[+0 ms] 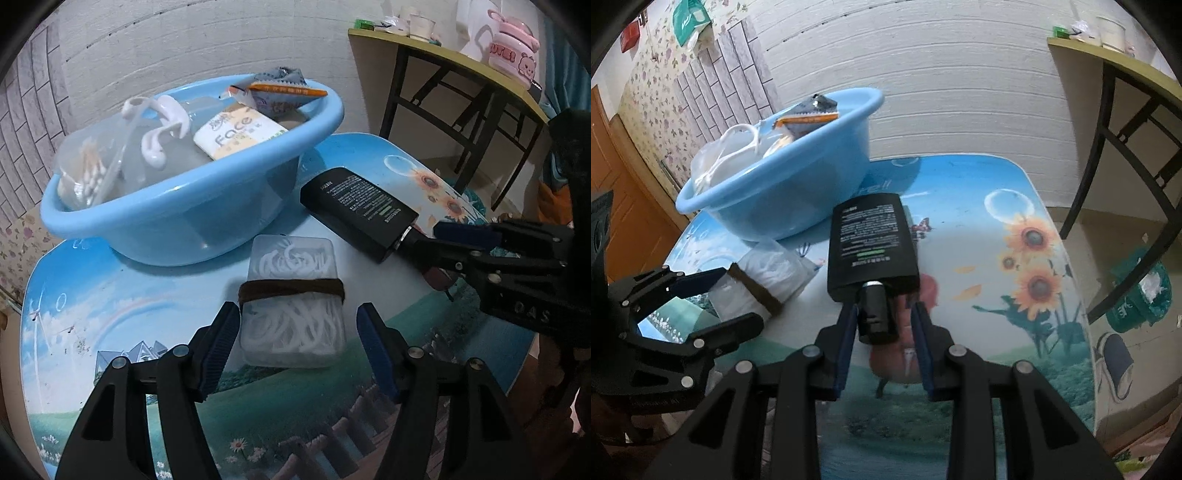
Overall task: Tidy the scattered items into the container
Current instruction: 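Grasp the floss-pick box with the left gripper while the right grasps the black bottle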
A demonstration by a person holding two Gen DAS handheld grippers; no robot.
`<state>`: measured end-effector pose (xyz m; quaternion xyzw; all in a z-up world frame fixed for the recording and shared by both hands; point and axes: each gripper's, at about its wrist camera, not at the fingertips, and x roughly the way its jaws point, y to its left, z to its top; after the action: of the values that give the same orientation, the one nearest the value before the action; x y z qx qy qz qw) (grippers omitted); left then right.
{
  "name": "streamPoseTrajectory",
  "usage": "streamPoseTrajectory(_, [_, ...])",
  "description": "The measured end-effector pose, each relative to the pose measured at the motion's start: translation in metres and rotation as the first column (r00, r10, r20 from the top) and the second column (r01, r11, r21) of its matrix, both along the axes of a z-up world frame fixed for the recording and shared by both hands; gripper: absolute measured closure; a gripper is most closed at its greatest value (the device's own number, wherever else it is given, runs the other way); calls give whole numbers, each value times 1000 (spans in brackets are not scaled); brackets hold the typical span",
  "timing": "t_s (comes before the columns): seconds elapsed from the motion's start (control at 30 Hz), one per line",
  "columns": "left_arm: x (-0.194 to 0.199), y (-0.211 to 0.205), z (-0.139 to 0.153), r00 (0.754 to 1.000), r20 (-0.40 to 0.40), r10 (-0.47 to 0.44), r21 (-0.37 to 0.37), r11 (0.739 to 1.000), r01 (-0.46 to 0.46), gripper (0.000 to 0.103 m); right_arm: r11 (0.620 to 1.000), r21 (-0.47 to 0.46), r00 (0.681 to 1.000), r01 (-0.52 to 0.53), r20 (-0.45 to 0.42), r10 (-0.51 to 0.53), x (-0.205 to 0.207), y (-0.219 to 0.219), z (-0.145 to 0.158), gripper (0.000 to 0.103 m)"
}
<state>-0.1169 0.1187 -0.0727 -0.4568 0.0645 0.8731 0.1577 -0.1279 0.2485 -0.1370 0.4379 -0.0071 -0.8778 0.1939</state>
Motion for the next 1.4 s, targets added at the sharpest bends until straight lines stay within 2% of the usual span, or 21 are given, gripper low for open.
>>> streamPoseTrajectory(0.03, [-1, 0, -1, 1000, 3, 1, 0, 1000, -1, 37, 1000, 15, 1000, -10, -15, 10, 1, -2, 1, 65])
streamPoseTrajectory(0.07, [-3, 0, -2, 1000, 6, 2, -1, 1000, -2, 37, 1000, 23, 999, -20, -29, 21, 1, -4, 2, 49])
streamPoseTrajectory(0.13, [-4, 0, -3, 1000, 7, 5, -3, 1000, -5, 37, 999, 28, 998, -21, -54, 22, -1, -5, 5, 34])
streamPoseTrajectory(0.27, [-8, -2, -5, 1000, 11, 12, -3, 1000, -12, 37, 1000, 16, 998, -8, -55, 9, -12, -4, 5, 34])
streamPoseTrajectory(0.37, [-7, -3, -3, 1000, 3, 4, 6, 1000, -4, 44, 1000, 22, 999, -12, -43, 13, -19, -8, 4, 34])
streamPoseTrajectory(0.5, [-7, -5, -2, 1000, 3, 4, 1, 1000, -4, 45, 999, 4, 999, -33, -26, 33, -28, -15, 2, 34])
streamPoseTrajectory(0.7, [-3, -17, 0, 999, 7, 37, 7, 999, -37, 45, 997, 67, 998, -51, -29, 53, -32, -31, -3, 34])
streamPoseTrajectory(0.77, [2, -22, 1, 999, 6, 50, 9, 999, -50, 45, 997, 60, 998, -56, -16, 57, -34, -32, -5, 43])
streamPoseTrajectory(0.83, [5, -26, 4, 997, 7, 73, 14, 997, -73, 45, 996, 63, 998, -56, -17, 57, -33, -32, -5, 43])
streamPoseTrajectory(0.97, [16, -39, 8, 994, 1, 112, 23, 993, -112, 45, 992, 96, 997, -79, -18, 81, -20, -36, -4, 43])
streamPoseTrajectory(1.2, [45, -60, 15, 988, -13, 155, 31, 988, -154, 45, 988, 102, 993, -115, -2, 116, 18, -43, -2, 43])
streamPoseTrajectory(1.4, [69, -80, 17, 980, -14, 197, 12, 980, -197, 45, 984, 111, 990, -140, 7, 140, 47, -52, 7, 43])
